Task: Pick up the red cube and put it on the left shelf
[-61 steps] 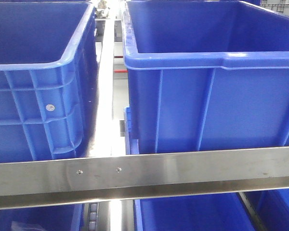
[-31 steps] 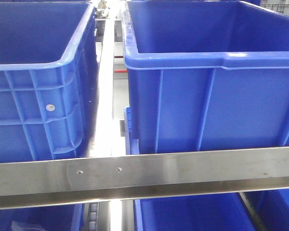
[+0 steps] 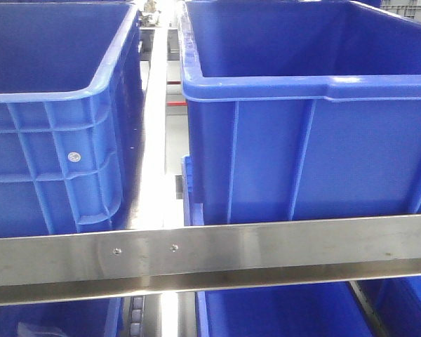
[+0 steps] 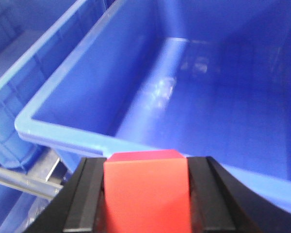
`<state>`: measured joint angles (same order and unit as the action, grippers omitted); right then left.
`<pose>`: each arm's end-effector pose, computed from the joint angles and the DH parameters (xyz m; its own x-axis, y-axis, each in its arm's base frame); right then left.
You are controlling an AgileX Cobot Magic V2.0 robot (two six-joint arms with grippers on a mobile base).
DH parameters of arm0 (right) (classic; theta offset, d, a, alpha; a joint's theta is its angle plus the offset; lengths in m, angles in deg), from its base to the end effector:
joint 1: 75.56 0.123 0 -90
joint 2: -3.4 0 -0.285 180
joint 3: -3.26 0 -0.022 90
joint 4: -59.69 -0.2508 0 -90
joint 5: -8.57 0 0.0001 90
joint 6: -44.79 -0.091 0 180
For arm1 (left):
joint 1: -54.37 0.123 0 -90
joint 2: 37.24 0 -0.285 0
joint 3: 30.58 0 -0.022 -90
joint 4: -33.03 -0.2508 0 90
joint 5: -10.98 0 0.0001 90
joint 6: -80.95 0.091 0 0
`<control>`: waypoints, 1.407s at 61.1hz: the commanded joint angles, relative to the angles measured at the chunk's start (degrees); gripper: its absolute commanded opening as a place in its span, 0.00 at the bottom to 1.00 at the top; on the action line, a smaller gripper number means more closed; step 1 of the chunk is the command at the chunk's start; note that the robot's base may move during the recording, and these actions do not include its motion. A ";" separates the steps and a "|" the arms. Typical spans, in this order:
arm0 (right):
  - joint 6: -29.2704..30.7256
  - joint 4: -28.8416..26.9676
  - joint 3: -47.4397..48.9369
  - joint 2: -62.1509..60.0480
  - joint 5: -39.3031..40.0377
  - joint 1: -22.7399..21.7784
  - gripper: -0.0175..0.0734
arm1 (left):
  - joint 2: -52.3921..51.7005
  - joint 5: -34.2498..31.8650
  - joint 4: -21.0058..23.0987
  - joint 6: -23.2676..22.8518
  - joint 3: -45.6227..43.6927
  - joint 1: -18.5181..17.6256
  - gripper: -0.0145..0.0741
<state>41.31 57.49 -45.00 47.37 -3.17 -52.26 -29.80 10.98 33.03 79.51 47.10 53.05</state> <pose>0.1234 0.0539 0.3110 -0.2600 -0.0051 -0.9656 -0.3788 0.9204 0.0971 0.0561 -0.0013 0.2108 0.0844 -0.0271 -0.9961 0.0252 0.9994 -0.0250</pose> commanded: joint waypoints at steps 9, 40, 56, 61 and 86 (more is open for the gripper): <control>0.13 0.75 6.83 8.33 10.05 -0.22 0.25 | -0.82 -4.95 0.00 0.01 1.41 0.11 0.28; 0.13 0.95 35.94 39.85 11.14 -8.78 0.30 | -0.82 -4.95 0.00 0.01 1.41 0.11 0.28; 0.13 0.68 41.77 45.70 8.24 -8.98 0.88 | -0.82 -4.95 0.00 0.01 1.41 0.11 0.28; 0.13 0.68 41.77 45.84 8.23 -8.98 0.85 | -0.82 -4.95 0.00 0.01 1.41 0.11 0.28; 0.13 0.49 41.77 43.08 0.59 -8.98 0.28 | -0.82 -4.95 0.00 0.01 1.41 0.11 0.28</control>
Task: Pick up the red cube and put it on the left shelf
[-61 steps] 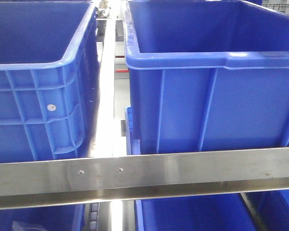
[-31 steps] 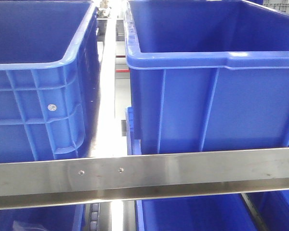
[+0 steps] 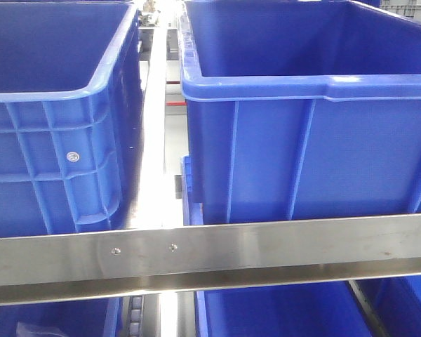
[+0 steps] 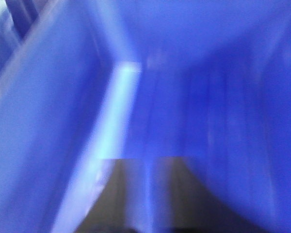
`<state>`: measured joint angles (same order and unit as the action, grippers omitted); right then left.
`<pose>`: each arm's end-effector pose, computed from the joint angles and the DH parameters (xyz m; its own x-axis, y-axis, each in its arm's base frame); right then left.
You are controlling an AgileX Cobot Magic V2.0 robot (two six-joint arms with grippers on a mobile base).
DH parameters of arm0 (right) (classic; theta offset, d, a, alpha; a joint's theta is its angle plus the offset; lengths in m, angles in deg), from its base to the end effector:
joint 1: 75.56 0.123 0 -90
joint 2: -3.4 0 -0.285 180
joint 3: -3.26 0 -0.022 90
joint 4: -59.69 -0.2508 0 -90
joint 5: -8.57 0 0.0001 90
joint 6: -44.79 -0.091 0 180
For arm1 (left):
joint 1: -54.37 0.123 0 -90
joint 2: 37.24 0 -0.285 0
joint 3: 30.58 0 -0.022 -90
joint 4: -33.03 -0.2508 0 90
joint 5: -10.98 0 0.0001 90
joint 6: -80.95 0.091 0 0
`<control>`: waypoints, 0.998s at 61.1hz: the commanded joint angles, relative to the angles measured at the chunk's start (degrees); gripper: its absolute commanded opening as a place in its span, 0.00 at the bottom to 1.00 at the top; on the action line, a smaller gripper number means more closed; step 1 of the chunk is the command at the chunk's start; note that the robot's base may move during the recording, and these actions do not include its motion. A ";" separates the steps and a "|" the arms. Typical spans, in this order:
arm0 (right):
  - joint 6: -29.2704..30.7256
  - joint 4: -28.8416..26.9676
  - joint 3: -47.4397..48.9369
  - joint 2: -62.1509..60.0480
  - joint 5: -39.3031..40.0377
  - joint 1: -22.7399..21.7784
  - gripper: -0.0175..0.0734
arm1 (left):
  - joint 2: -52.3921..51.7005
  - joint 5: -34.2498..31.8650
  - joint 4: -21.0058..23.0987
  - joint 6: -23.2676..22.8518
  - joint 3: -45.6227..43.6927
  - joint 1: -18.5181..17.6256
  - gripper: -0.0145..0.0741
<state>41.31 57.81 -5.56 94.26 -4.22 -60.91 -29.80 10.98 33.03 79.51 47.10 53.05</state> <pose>0.3281 0.0864 0.3526 -0.3921 -0.0068 -0.9199 -0.2241 0.9706 0.0883 0.0561 -0.0013 0.2108 0.0844 -0.0271 -0.9961 0.0252 0.9994 -0.0250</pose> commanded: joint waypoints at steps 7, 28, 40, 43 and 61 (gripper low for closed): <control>0.13 0.04 2.33 -5.92 0.01 -0.33 0.25 | -0.82 -4.95 0.00 0.01 1.41 0.11 0.28; 0.13 -1.81 2.33 -7.54 6.63 -0.33 0.25 | -0.82 -4.95 0.00 0.01 1.41 0.11 0.28; 0.13 -1.75 2.33 -7.48 8.12 -0.33 0.25 | -0.82 -4.95 0.00 0.01 1.41 0.11 0.28; 0.13 -1.75 2.33 -7.48 8.20 -0.33 0.25 | -0.82 -4.95 0.00 0.01 1.41 0.11 0.28; 0.13 -0.65 -0.41 -10.13 4.08 -0.26 0.25 | -0.82 -4.95 0.00 0.01 1.41 0.11 0.28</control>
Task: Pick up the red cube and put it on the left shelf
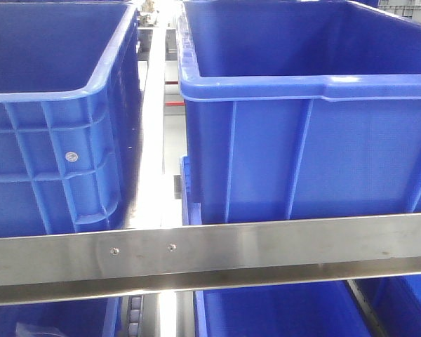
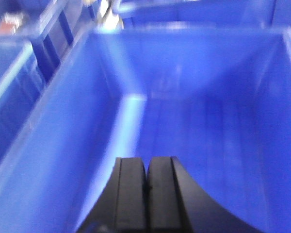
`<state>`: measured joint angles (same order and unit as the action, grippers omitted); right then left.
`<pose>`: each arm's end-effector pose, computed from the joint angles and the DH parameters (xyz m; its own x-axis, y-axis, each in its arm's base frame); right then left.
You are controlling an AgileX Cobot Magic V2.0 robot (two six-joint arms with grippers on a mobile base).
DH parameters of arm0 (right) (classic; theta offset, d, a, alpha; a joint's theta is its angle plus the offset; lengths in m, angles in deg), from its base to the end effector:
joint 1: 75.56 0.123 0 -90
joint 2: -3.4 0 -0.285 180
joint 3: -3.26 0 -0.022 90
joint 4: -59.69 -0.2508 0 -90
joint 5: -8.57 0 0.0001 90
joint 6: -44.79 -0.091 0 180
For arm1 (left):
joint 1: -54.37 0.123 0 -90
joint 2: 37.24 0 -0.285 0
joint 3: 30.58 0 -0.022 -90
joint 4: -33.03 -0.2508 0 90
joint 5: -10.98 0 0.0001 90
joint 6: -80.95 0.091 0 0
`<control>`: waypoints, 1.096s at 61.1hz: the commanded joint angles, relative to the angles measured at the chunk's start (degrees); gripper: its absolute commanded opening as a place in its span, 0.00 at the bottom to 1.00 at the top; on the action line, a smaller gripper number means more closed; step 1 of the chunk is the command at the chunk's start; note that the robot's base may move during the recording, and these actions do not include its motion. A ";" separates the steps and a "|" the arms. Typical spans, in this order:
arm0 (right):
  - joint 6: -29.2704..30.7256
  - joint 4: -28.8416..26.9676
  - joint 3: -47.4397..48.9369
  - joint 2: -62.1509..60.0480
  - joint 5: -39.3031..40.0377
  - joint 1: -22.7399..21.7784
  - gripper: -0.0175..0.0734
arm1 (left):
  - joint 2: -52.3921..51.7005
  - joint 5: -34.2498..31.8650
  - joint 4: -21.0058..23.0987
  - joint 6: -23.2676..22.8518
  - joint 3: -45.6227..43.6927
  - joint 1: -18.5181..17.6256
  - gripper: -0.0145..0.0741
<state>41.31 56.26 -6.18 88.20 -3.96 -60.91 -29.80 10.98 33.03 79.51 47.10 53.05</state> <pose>0.3025 0.0803 0.3839 -0.3083 0.0423 -0.9503 -0.2299 0.9661 0.1176 0.0561 -0.0013 0.2108 0.0844 -0.0271 -0.9961 0.0252 0.9994 -0.0250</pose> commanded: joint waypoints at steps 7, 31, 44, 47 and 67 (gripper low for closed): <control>0.13 1.69 -6.85 -9.17 8.28 -0.26 0.25 | -0.82 -4.95 0.00 0.01 1.41 0.11 0.28; 0.13 -0.14 -39.95 -30.21 24.90 -4.63 0.25 | -0.82 -4.95 0.00 0.01 1.41 0.11 0.28; 0.13 -4.04 -54.77 -43.25 24.88 -10.73 0.25 | -0.82 -4.95 0.00 0.01 1.41 0.11 0.28; 0.13 -4.04 -57.44 -46.63 24.88 -11.77 0.25 | -0.82 -4.95 0.00 0.01 1.41 0.11 0.28; 0.13 -4.04 -68.59 -67.98 23.72 -15.11 0.25 | -0.82 -4.95 0.00 0.01 1.41 0.11 0.28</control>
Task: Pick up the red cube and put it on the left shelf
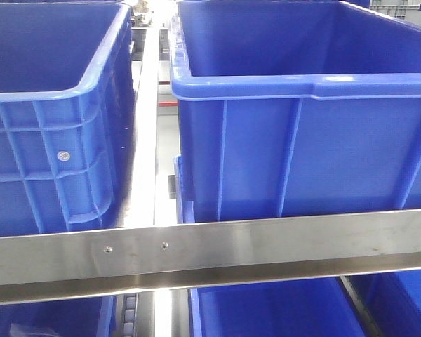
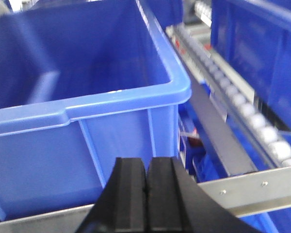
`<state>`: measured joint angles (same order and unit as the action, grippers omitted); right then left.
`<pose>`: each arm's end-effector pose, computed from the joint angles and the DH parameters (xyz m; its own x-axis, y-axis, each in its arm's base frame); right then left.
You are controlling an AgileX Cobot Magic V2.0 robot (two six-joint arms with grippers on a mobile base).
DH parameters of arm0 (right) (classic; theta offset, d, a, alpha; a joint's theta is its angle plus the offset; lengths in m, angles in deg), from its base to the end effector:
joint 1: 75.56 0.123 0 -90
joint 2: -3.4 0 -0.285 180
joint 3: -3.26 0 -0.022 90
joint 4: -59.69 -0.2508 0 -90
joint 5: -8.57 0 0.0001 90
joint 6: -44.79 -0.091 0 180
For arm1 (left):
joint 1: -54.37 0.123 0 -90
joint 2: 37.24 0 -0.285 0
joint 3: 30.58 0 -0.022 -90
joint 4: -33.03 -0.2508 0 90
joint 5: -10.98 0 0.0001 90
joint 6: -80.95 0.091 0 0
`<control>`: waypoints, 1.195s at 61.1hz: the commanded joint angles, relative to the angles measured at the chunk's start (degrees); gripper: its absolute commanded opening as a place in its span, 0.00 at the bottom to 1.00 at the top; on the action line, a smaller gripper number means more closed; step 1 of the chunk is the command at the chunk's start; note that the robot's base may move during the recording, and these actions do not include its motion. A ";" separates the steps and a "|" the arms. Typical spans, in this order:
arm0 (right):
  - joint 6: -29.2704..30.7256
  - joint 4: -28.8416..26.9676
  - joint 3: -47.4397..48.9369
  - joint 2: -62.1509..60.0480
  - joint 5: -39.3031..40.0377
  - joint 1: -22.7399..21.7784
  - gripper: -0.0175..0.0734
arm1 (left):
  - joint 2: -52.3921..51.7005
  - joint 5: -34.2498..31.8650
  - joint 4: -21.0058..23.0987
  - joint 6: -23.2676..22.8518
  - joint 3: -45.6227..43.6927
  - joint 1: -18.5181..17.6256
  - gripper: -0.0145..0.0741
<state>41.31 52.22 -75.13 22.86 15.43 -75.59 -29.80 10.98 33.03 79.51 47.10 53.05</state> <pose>0.0737 -0.0014 0.2037 -0.0149 0.1890 -0.9819 0.0192 0.9818 0.1887 0.0561 -0.0013 0.2108 0.0844 -0.0271 -0.9961 0.0252 0.9994 -0.0250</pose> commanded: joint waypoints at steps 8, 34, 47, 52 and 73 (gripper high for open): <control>0.13 0.00 0.46 -7.52 -0.01 -0.84 0.25 | -0.82 -4.95 0.00 0.01 1.41 0.11 0.28; 0.13 0.00 0.46 -13.52 -5.47 -0.97 0.25 | -0.82 -4.95 0.00 0.01 1.41 0.11 0.28; 0.13 0.00 0.46 -13.52 -5.47 -0.97 0.25 | -0.82 -4.95 0.00 0.01 1.41 0.11 0.28; 0.13 0.00 0.46 -13.48 -5.46 -0.97 0.25 | -0.82 -4.95 0.00 0.01 1.41 0.11 0.28; -3.85 6.35 0.46 -13.48 -5.67 -0.97 0.25 | -0.82 -4.95 0.00 0.01 1.41 0.11 0.28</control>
<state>38.01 57.43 -75.53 10.61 5.37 -76.23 -29.80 10.98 33.03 79.51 47.10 53.05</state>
